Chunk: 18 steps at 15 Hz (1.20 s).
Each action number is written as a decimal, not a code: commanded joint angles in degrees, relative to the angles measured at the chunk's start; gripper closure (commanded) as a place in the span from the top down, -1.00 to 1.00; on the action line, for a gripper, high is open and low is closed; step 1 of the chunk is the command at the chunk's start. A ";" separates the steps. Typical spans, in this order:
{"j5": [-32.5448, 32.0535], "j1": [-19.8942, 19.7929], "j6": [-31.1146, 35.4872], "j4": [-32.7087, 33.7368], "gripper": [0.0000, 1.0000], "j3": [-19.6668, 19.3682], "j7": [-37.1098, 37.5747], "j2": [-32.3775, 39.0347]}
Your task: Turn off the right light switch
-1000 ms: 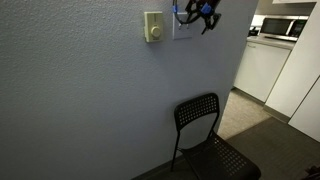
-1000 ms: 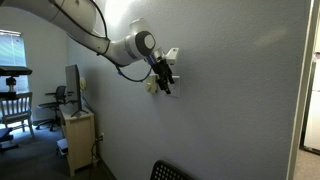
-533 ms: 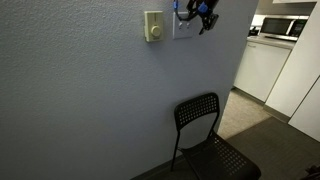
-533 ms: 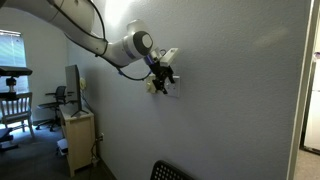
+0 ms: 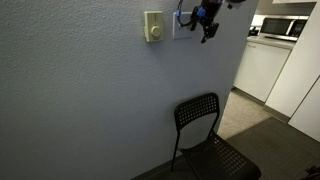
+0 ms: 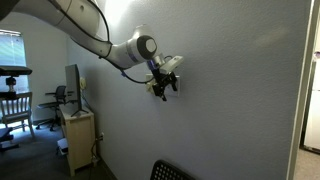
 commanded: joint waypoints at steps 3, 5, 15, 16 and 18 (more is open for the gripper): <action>4.08 -1.06 -5.36 5.84 1.00 1.30 -2.07 7.32; 4.89 -1.09 -7.71 7.65 1.00 1.42 -2.36 8.02; 3.07 -0.15 -15.61 9.48 1.00 1.22 -3.25 5.26; 2.73 -0.04 -15.98 9.08 1.00 1.18 -3.36 4.58; 2.33 0.17 -17.18 8.15 1.00 1.25 -3.62 2.93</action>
